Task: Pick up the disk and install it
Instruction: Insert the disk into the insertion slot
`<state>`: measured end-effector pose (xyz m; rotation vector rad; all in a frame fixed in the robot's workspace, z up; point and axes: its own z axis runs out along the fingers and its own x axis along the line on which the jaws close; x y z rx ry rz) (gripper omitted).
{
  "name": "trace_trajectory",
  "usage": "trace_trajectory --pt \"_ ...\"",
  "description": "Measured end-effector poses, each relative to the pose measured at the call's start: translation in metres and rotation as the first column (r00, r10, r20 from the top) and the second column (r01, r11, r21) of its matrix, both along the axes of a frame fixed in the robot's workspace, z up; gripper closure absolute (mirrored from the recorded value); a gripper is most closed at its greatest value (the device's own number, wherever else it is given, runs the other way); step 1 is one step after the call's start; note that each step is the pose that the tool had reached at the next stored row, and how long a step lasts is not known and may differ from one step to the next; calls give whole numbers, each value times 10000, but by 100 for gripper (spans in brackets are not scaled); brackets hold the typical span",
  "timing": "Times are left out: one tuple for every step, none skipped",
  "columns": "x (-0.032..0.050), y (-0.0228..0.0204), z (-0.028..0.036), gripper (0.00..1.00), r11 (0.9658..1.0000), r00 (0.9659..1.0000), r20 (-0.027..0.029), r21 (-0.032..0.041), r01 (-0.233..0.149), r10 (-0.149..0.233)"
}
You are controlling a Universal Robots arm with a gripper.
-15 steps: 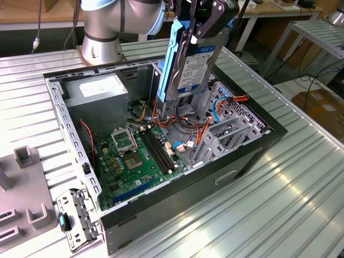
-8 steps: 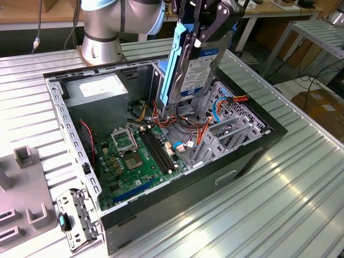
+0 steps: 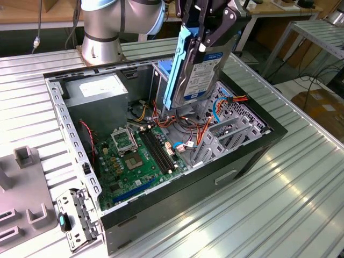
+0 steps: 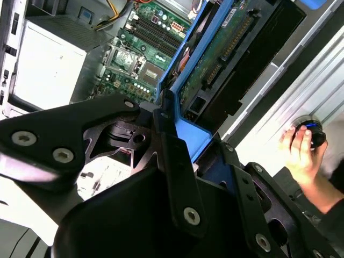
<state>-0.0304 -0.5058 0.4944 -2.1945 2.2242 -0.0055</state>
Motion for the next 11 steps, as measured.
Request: trace_trajectory --pt "0 -15 -1 63 10000 10000 0 0 0 0" --pt "0 -37 0 63 10000 10000 0 -1 0 0" --pt "0 -46 -1 63 10000 10000 0 1 0 0" --pt "-1 -51 -1 63 10000 10000 0 0 2 -2" --pt "0 -51 0 63 10000 10000 0 -1 0 0" --pt "0 -52 0 63 10000 10000 -1 -2 0 0" --pt "0 -53 -1 63 10000 10000 0 -1 0 0" --pt "0 -53 0 63 10000 10000 0 -1 0 0" --pt "1 -54 -1 63 10000 10000 1 -13 0 0" --pt "11 -54 -1 63 10000 10000 -1 -41 -1 1" --pt "21 -54 -3 63 10000 10000 0 -49 -1 1"
